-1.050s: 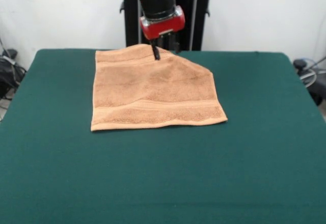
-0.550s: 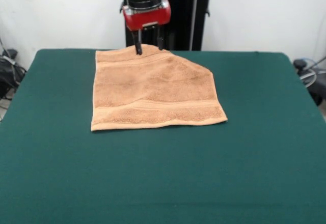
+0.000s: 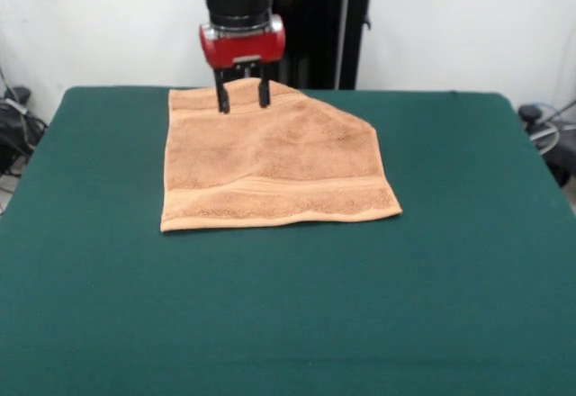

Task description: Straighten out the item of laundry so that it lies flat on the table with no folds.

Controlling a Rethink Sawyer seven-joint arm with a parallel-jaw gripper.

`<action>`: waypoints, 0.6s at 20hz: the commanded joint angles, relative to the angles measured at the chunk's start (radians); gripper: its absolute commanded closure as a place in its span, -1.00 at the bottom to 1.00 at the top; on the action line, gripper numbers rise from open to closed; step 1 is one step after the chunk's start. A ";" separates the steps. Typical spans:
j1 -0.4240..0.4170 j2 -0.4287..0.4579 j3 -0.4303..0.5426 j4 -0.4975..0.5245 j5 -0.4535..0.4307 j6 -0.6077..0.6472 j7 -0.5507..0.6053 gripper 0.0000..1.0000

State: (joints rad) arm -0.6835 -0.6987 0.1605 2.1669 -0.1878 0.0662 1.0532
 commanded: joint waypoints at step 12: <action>0.021 0.331 -0.077 -0.236 0.001 -0.144 0.166 -1.00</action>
State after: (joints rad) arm -0.6595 -0.5095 0.0988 2.0734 -0.1886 -0.0984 1.0532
